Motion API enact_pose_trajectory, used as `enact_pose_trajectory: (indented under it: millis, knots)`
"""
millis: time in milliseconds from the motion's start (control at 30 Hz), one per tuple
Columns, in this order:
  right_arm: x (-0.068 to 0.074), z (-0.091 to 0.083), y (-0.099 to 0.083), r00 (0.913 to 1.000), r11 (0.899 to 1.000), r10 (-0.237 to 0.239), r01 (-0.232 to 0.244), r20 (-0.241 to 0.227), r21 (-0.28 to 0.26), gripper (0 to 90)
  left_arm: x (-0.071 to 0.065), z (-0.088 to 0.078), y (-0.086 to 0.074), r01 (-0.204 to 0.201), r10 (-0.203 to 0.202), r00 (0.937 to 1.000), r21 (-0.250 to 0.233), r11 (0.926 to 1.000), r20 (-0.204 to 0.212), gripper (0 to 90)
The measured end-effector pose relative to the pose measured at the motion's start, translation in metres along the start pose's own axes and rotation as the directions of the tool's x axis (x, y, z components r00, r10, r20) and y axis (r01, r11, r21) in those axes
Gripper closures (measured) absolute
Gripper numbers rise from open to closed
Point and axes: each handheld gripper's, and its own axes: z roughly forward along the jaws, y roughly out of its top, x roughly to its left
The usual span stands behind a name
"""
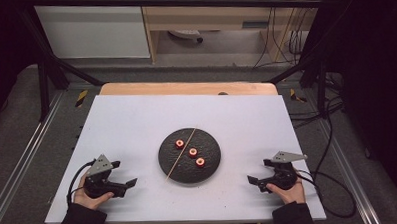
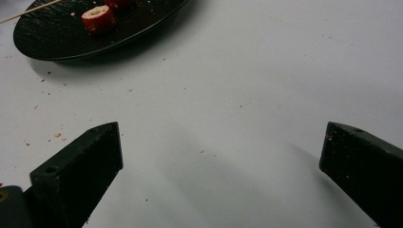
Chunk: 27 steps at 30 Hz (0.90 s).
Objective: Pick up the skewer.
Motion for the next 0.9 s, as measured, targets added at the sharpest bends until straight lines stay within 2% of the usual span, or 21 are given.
enact_pose_trajectory:
  millis: [900]
  knots:
    - [0.001, 0.002, 0.0, 1.0, 1.0, 0.003, -0.003, 0.001, 0.005, 0.7, -0.02, 0.011, 0.011, -0.023, 0.023, 0.9997, 0.029, 0.9993, 0.0, 7.1]
